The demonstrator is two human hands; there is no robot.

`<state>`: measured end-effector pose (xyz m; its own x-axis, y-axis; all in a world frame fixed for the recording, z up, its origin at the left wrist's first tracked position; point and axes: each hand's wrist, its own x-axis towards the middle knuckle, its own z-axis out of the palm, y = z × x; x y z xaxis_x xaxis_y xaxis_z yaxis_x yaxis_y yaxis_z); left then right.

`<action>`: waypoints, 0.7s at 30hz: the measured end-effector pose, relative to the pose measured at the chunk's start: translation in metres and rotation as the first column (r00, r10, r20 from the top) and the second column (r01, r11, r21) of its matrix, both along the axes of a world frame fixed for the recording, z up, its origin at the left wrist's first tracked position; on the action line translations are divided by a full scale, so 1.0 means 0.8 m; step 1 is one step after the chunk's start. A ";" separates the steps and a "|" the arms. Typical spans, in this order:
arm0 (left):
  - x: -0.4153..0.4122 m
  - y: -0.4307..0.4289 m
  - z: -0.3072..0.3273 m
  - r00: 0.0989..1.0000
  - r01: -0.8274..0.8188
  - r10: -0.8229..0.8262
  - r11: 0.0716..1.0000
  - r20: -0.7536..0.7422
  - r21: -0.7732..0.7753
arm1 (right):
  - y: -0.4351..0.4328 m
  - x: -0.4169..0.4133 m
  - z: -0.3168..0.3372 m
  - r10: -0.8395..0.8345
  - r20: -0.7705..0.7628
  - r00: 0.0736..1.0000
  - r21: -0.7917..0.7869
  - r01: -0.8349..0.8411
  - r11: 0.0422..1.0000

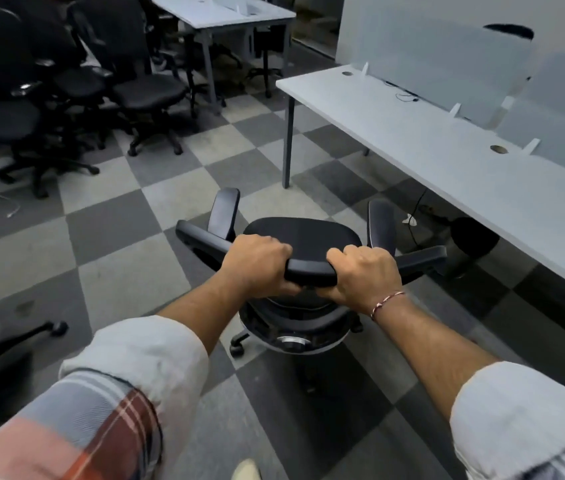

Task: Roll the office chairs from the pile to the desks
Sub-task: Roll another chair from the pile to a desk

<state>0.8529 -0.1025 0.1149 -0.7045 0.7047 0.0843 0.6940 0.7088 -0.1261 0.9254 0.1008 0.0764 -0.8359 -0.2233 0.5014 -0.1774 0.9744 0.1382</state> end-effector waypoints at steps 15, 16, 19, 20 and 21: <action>-0.320 0.009 0.004 1.000 0.023 -0.023 0.999 -0.008 -0.026 | 0.007 -0.314 -0.001 0.008 -0.037 0.999 -0.024 -0.009 1.000; -0.341 0.011 0.004 1.000 0.016 -0.016 0.999 -0.014 -0.028 | 0.008 -0.336 -0.002 0.013 -0.045 0.999 -0.026 -0.014 1.000; -0.402 0.018 0.006 1.000 0.007 -0.007 0.999 -0.004 -0.034 | 0.014 -0.396 0.005 -0.002 -0.020 1.000 -0.011 0.002 1.000; -0.424 0.020 0.004 1.000 0.006 -0.006 0.999 0.009 -0.038 | 0.015 -0.418 0.005 0.002 -0.022 1.000 -0.005 -0.002 1.000; -0.445 0.021 0.004 1.000 0.000 0.001 0.999 0.013 -0.044 | 0.017 -0.438 0.004 -0.002 -0.022 1.000 0.000 0.002 1.000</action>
